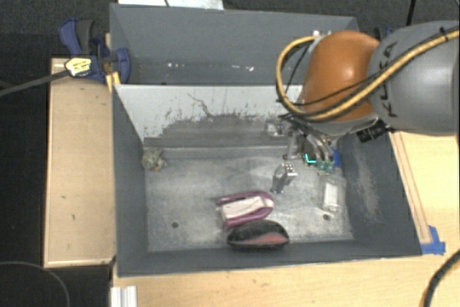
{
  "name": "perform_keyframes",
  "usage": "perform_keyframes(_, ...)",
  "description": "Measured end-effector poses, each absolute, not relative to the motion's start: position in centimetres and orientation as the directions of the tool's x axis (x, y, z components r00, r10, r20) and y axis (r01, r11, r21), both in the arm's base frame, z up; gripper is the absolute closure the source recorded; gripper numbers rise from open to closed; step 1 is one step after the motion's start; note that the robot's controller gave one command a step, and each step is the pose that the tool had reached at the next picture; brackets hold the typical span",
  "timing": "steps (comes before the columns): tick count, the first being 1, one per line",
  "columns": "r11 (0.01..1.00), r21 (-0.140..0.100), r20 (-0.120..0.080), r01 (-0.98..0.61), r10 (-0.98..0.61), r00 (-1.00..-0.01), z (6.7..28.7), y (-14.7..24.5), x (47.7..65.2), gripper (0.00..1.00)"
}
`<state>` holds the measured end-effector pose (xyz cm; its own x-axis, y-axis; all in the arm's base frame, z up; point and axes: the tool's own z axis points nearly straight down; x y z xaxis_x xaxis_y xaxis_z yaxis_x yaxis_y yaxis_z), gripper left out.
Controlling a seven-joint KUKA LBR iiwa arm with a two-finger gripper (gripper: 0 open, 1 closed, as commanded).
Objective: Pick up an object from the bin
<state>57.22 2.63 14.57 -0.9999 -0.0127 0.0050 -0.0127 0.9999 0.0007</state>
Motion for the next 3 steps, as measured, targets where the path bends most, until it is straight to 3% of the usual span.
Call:
perform_keyframes(1,0.999,0.000,-0.007,-0.035,-0.035,-0.999,10.0,3.4,53.4,0.00)
perform_keyframes(2,1.000,0.003,-0.004,-0.008,-0.008,-1.000,7.0,10.2,54.2,0.00)
perform_keyframes(3,1.000,0.002,-0.001,-0.001,-0.001,-1.000,7.2,9.9,54.2,1.00)
